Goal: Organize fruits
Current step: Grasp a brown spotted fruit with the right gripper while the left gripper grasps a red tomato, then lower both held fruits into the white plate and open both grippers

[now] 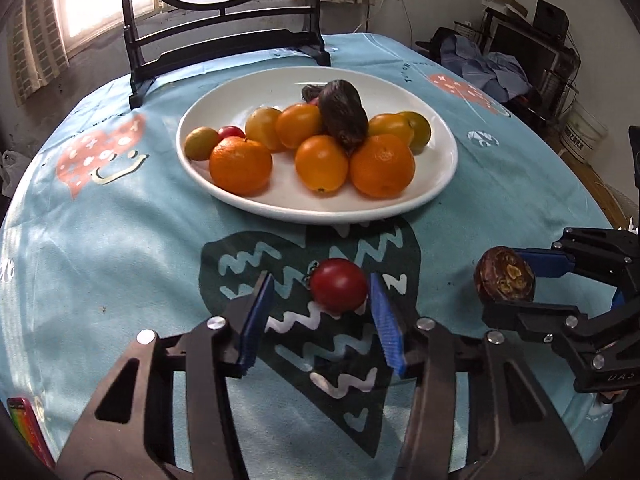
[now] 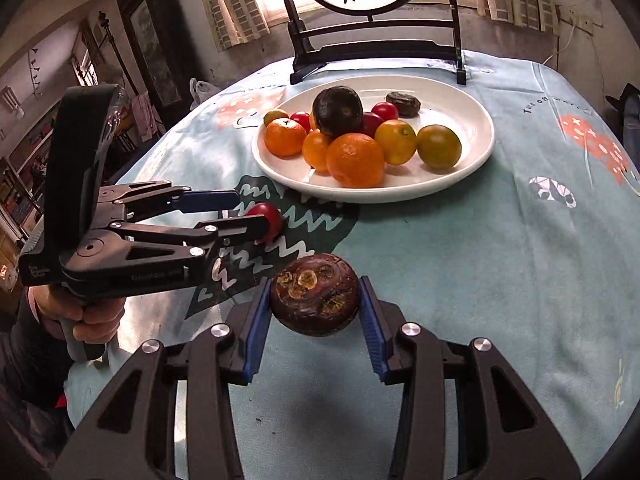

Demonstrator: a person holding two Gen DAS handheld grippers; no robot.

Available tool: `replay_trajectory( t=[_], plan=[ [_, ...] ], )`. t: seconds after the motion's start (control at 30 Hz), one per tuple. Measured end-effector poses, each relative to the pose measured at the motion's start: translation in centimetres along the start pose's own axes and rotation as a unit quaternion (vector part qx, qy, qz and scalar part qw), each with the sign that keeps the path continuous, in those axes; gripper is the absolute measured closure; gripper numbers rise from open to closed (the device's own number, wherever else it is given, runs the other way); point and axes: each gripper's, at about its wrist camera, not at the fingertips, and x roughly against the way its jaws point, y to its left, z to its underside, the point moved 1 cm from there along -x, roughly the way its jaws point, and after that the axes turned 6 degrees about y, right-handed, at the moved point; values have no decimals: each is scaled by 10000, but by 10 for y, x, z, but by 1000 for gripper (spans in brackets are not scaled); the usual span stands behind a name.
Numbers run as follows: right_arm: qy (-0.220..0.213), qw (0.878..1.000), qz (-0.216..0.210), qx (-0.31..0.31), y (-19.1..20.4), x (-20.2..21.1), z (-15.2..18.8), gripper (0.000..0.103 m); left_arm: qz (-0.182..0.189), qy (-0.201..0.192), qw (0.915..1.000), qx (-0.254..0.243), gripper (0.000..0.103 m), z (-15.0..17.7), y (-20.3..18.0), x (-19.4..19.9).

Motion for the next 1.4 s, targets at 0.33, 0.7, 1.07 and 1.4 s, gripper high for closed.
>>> replay_trajectory(
  t=[0.33,0.7,1.07,1.4],
  plan=[
    [22,10000,38,-1,-1,-3,-2,60,54,49,10000,-67,62,-4,-7,-12],
    [38,10000,32,-41,-3,-5,-2,60,-97,62,9999,-84,72,-2,-11,-15],
    [-249,9994,-135,208,7,-3,-2,60,-1,-358,9993,-74,72,2,-21,16],
    [-817,9961,-315,-51,13,10,-11,60,146,-785,9965,247,72,6,-11,50]
  ],
)
